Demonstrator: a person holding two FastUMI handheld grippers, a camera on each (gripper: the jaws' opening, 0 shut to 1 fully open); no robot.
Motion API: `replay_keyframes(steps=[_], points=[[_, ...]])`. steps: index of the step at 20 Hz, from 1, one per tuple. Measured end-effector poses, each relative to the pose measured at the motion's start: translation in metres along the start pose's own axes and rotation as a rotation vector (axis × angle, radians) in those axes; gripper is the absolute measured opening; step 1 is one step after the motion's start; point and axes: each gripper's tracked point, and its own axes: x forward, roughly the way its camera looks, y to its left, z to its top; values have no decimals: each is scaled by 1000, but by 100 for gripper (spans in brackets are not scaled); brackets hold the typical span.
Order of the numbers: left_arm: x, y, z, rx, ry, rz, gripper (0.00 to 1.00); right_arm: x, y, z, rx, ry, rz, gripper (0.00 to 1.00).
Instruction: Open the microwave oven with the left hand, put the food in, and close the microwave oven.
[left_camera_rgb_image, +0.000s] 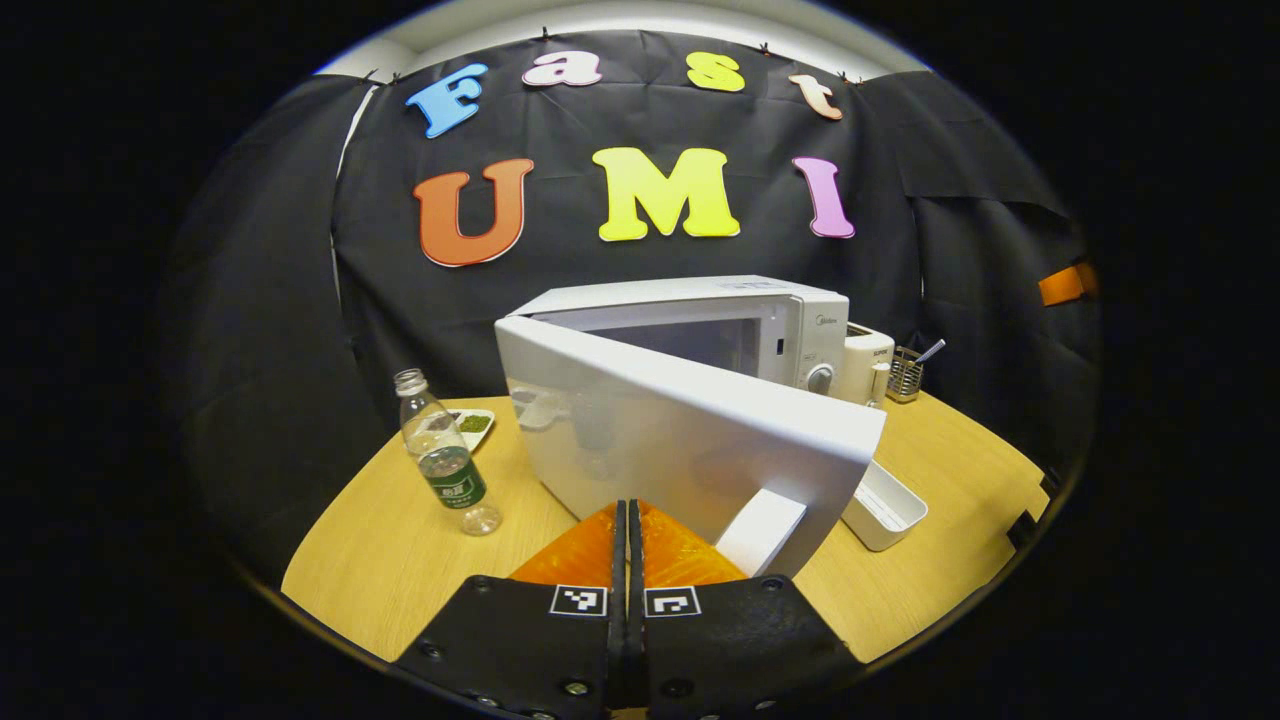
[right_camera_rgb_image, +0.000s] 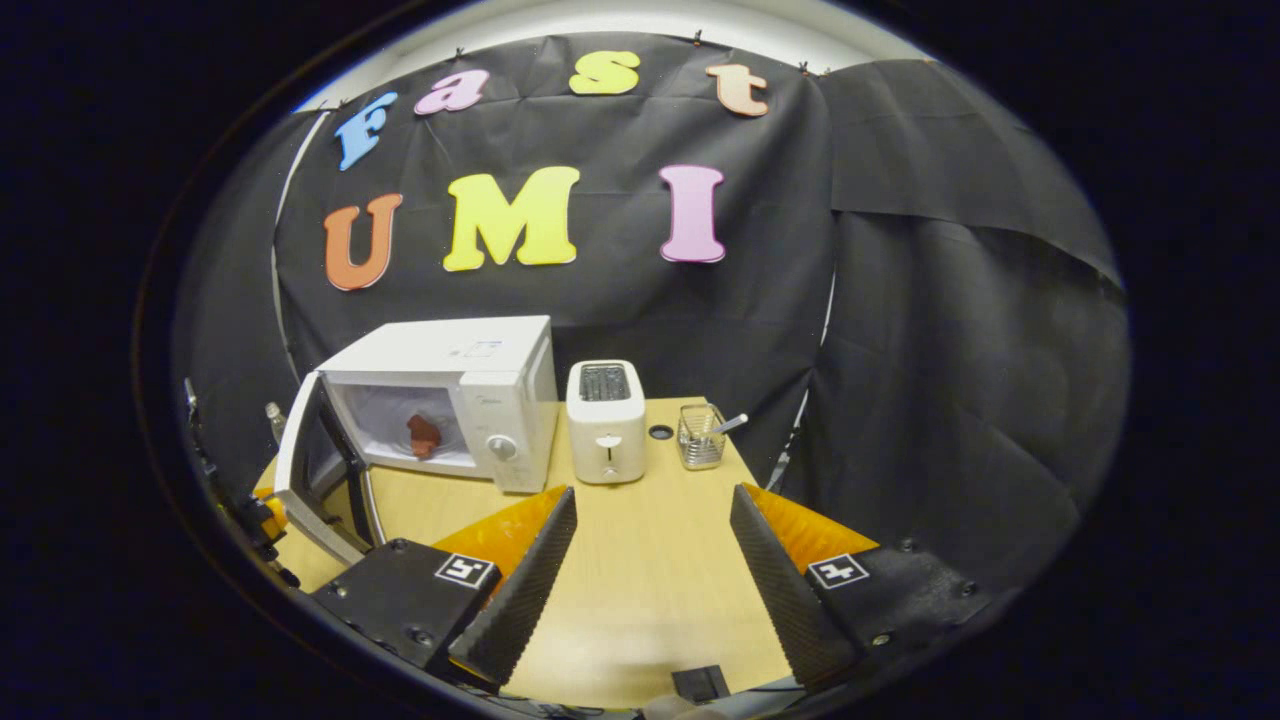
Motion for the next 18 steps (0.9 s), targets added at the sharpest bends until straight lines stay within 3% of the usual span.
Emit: replay_keyframes(steps=[10, 18], points=[[55, -64, 23, 18, -22, -86, 0, 15, -39, 3, 11, 23, -30, 99], [101, -97, 37, 12, -28, -93, 0, 40, -58, 1, 2, 59, -24, 99]])
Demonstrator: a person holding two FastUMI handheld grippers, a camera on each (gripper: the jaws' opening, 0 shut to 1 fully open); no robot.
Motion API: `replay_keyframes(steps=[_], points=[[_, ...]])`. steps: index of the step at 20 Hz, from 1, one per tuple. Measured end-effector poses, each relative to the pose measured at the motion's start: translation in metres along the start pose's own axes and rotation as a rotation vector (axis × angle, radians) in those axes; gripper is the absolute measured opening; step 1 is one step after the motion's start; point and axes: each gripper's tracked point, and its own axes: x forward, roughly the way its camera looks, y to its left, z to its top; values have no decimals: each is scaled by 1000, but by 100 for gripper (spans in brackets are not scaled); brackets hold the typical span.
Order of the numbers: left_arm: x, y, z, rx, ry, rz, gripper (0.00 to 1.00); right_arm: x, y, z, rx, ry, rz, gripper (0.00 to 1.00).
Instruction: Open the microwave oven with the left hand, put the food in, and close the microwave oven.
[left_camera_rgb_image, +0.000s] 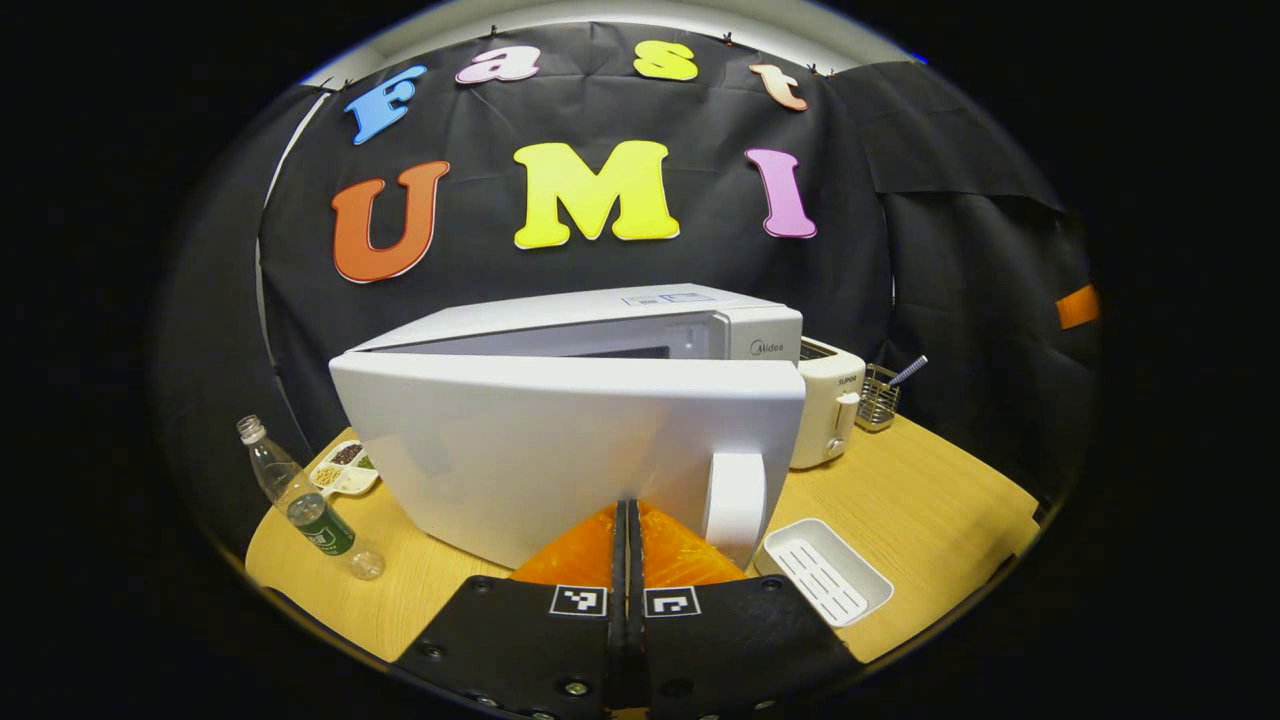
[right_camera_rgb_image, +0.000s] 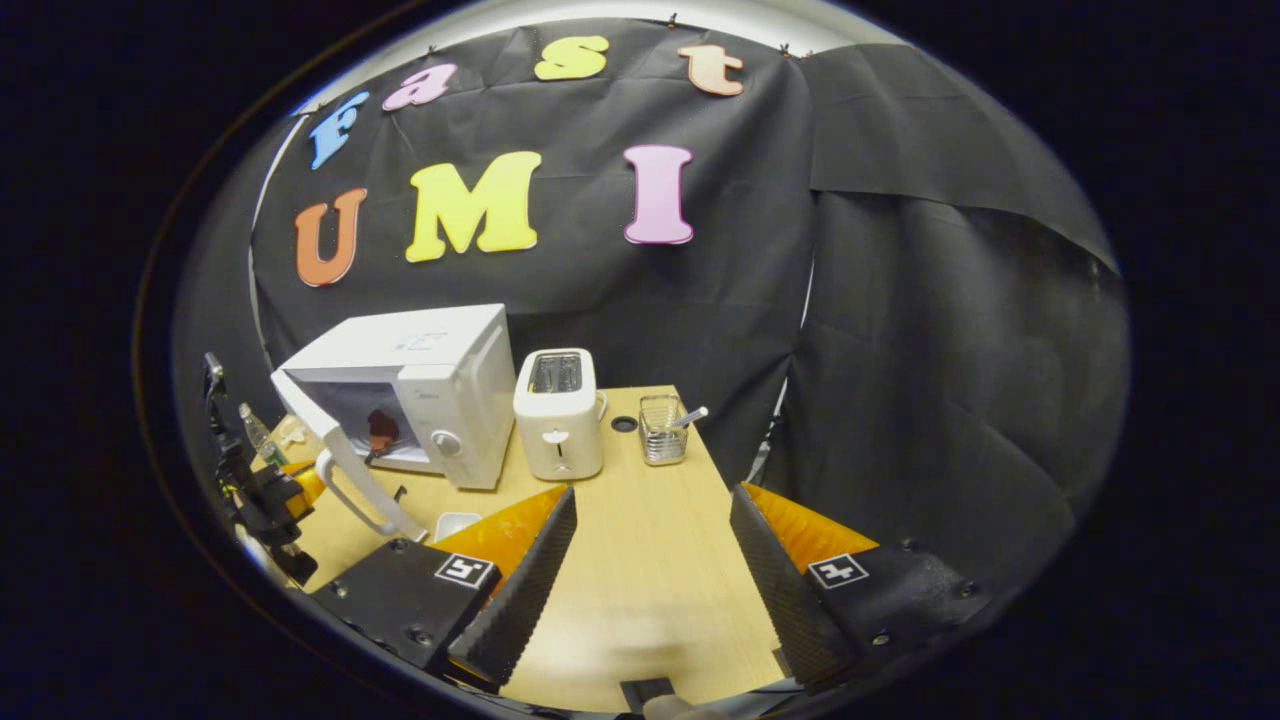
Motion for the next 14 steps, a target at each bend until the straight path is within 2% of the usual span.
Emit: replay_keyframes(steps=[13, 14], points=[[85, -19, 28, -67, -13, 42, 0, 47, -17, 5, 14, 49, 46, 99], [86, -21, 28, -69, -20, 45, 0, 49, -17, 4, 22, 54, 50, 92]])
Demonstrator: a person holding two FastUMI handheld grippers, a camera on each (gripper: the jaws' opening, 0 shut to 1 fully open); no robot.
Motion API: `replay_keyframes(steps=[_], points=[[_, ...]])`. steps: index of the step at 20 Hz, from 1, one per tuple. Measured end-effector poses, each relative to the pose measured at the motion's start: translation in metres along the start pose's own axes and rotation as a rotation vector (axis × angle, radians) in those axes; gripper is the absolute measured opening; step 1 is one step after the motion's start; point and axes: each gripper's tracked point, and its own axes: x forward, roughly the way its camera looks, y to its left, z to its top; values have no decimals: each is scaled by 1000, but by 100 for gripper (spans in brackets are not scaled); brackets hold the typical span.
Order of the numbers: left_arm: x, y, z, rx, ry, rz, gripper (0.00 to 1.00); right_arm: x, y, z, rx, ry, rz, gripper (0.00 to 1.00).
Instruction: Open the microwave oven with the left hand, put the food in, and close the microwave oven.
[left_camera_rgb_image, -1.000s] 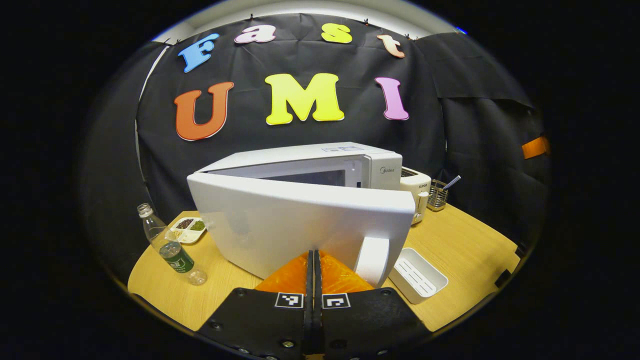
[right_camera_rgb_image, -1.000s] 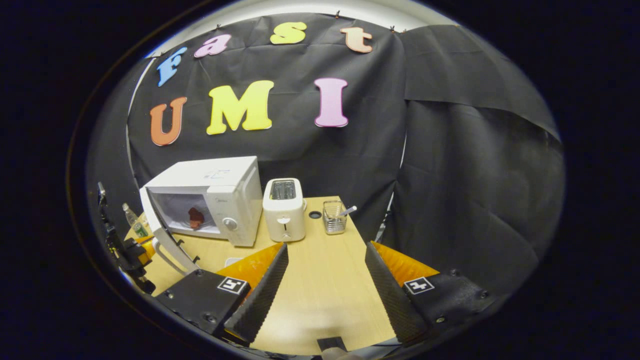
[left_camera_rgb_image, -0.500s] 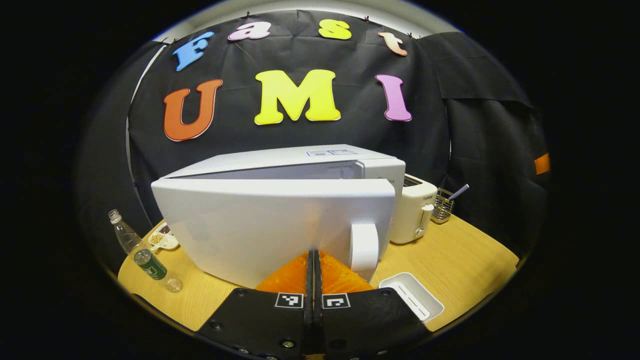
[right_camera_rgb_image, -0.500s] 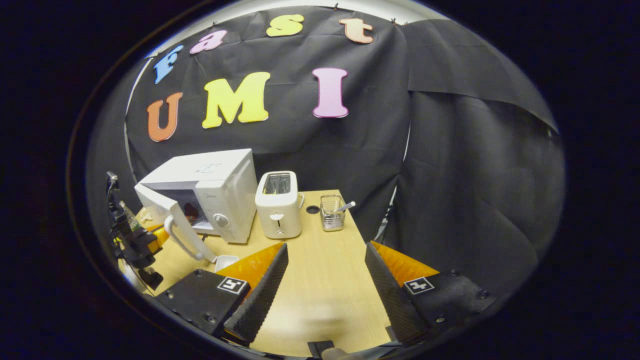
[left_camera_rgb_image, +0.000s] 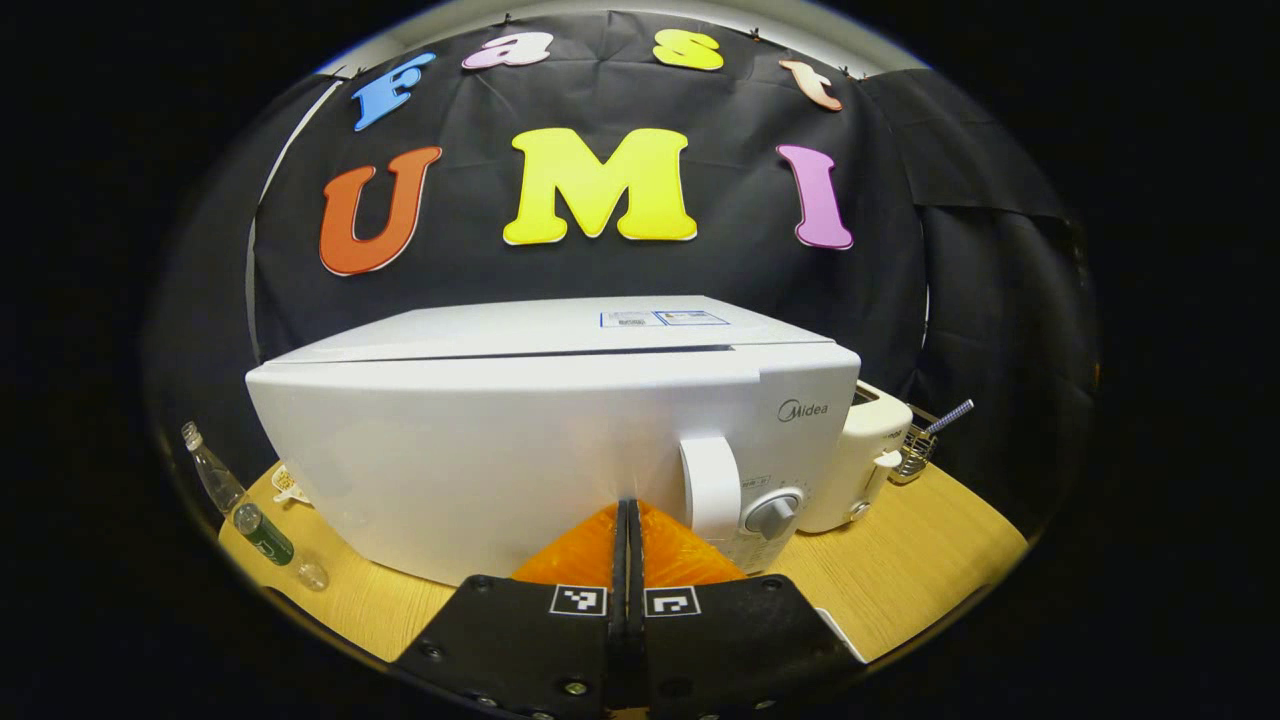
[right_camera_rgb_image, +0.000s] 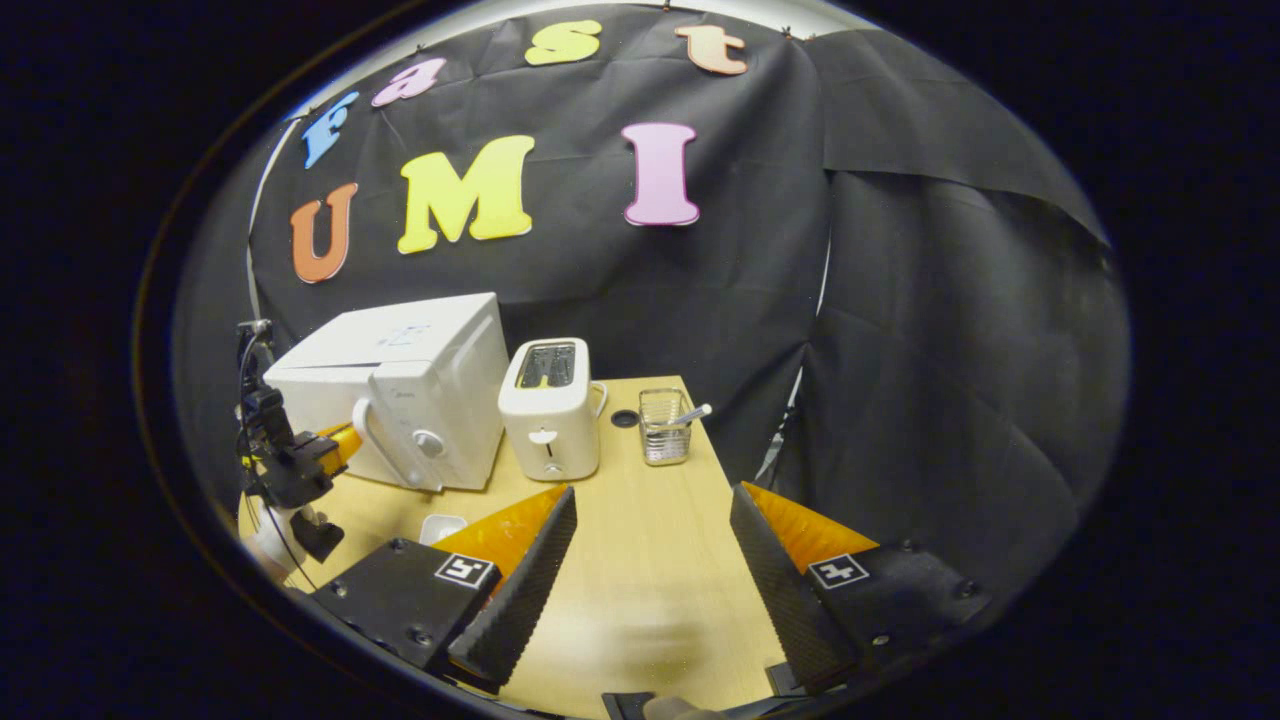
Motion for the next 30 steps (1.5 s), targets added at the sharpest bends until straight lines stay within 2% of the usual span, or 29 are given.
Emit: replay_keyframes(steps=[1, 2, 4, 5, 6, 7, 9, 10, 11, 17, 19, 20, 24, 30], points=[[0, 0, -1, 13, 0, 0, 0, 1, -1, 0, 5, 1, 1, 92], [1, 1, -2, 25, 0, 2, 0, 3, -2, -1, 6, 3, 0, 99], [2, 1, 0, 11, -5, 0, 0, 5, -2, -2, 11, 8, 2, 99], [4, 1, 0, 7, -4, -3, 0, 4, -1, -2, 13, 8, 5, 92], [8, 0, 1, 17, -12, -6, 0, 5, 1, -1, 14, 8, 11, 92], [13, 3, -4, 19, 26, 8, 0, 5, 2, -2, 12, 8, 13, 99], [8, 1, -2, -3, 17, 8, 0, 4, 4, -1, 8, 7, 19, 99], [9, 2, -3, 1, 18, 20, 11, 3, 5, 0, 8, 4, 21, 99], [9, 3, -3, 1, 20, 19, 0, 2, 7, 0, 6, 5, 26, 99], [-25, 12, -2, 33, 16, 66, 0, -3, 9, 5, -15, -22, 41, 99], [-45, 4, -8, 28, 41, 47, 63, -1, 10, 8, -29, -38, 57, 99], [-59, 10, -13, 40, 44, 77, 94, 0, 11, 9, -36, -48, 68, 99], [-104, 16, -13, 40, 58, 147, 95, 9, 18, 15, -52, -77, 138, 99], [-178, 7, 40, 40, -14, 212, 95, 5, 43, 34, -84, -156, 232, 99]])
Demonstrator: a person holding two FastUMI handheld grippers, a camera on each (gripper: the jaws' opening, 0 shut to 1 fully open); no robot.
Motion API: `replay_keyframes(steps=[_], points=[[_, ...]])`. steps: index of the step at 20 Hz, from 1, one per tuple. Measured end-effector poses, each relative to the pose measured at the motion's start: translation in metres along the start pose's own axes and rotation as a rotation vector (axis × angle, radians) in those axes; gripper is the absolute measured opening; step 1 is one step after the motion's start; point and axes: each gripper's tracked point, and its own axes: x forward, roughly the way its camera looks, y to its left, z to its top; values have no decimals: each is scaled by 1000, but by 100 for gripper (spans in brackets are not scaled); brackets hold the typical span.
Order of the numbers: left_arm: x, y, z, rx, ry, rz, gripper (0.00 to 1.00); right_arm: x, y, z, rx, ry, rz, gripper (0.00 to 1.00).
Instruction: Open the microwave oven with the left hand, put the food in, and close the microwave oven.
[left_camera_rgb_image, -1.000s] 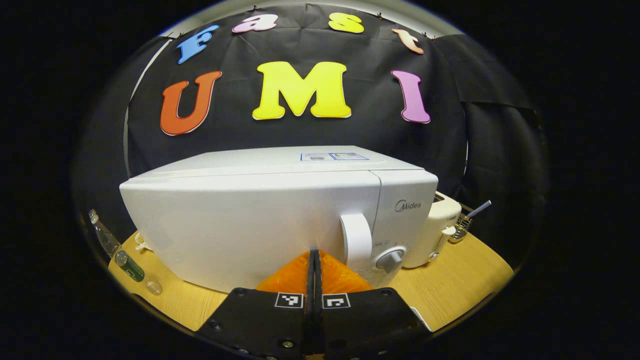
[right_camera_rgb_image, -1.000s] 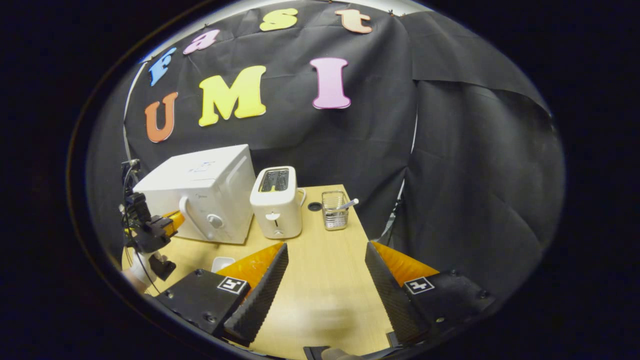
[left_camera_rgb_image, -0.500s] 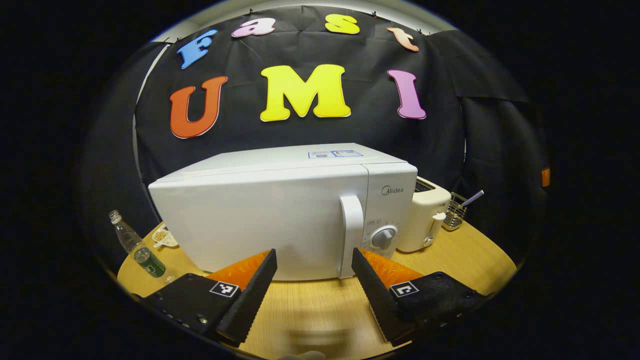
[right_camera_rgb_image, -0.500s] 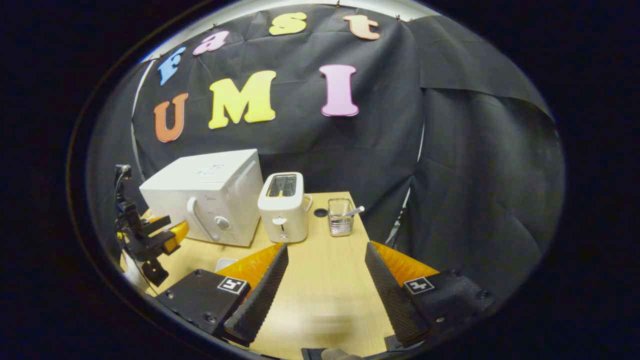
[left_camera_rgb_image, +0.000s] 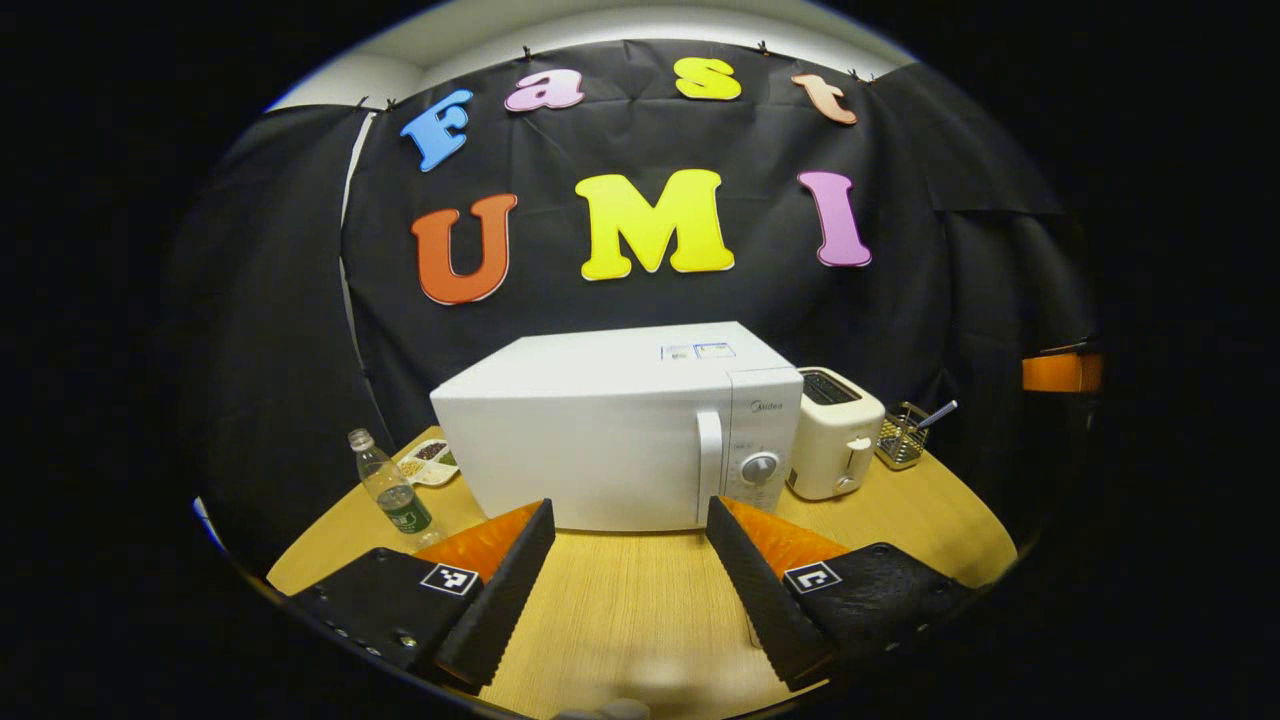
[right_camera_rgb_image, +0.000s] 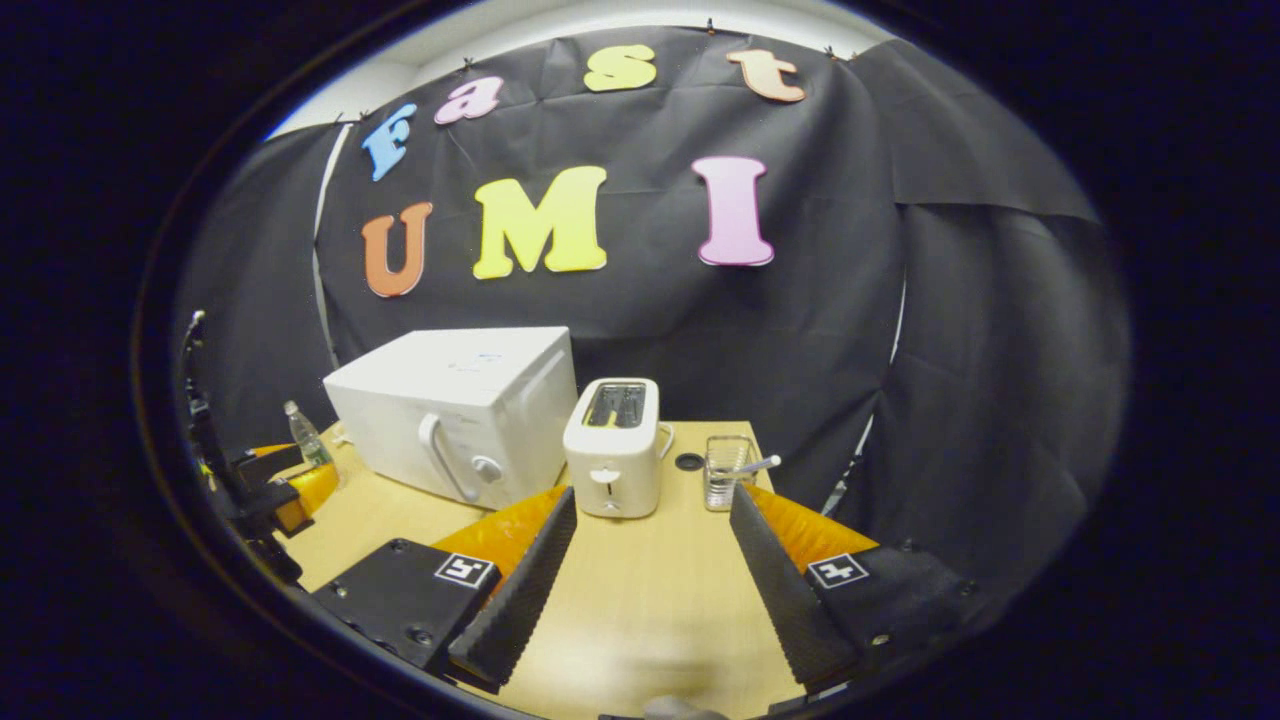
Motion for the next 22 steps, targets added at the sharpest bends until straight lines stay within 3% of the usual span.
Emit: replay_keyframes(steps=[5, 11, 17, 21, 22], points=[[-57, 19, 61, 19, -102, 18, 95, -32, 34, 34, 17, -86, 23, 99], [-114, 53, 127, 25, -218, 4, 95, -97, 68, 92, 53, -224, -18, 99], [-133, 82, 160, -7, -287, -22, 95, -143, 92, 124, 46, -311, -79, 99], [-139, 91, 172, -31, -303, -20, 95, -158, 106, 132, 28, -338, -77, 99], [-140, 95, 173, -32, -303, -13, 95, -158, 110, 131, 24, -335, -72, 91]])
